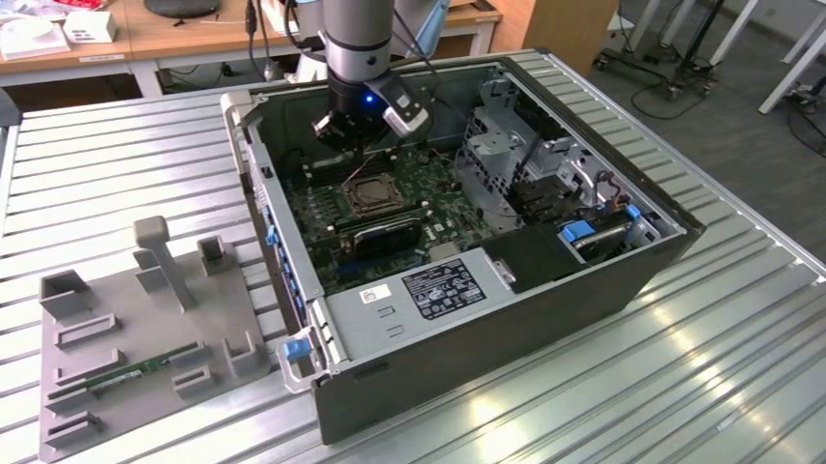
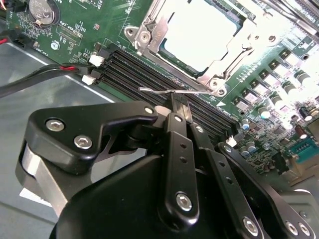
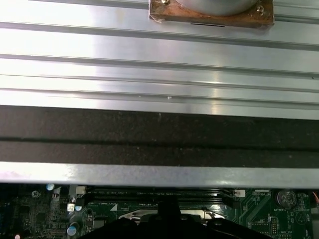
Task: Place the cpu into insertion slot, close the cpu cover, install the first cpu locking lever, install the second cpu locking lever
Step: 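Install the first cpu locking lever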
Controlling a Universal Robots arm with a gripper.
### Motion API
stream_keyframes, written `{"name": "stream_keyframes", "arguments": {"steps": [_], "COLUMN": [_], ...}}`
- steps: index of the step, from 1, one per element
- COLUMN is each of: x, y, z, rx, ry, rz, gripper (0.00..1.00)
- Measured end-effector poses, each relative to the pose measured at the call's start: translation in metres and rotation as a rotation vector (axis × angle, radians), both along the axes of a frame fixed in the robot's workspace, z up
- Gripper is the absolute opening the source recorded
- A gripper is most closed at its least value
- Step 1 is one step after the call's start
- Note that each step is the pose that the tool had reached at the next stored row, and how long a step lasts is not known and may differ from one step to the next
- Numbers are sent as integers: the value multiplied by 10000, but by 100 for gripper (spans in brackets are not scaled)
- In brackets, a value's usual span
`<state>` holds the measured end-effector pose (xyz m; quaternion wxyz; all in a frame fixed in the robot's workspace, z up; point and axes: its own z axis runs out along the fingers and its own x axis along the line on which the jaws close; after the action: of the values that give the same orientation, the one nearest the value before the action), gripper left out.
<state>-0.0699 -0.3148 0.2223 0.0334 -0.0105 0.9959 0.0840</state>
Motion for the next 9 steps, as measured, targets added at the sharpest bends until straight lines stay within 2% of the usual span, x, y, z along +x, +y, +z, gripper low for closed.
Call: {"name": "stream_keyframes", "arguments": {"steps": [9], "x": [1], "y": [1], "z": [-13], "rx": [8], "ry": [-2], "rz": [-1], "gripper": [11]}}
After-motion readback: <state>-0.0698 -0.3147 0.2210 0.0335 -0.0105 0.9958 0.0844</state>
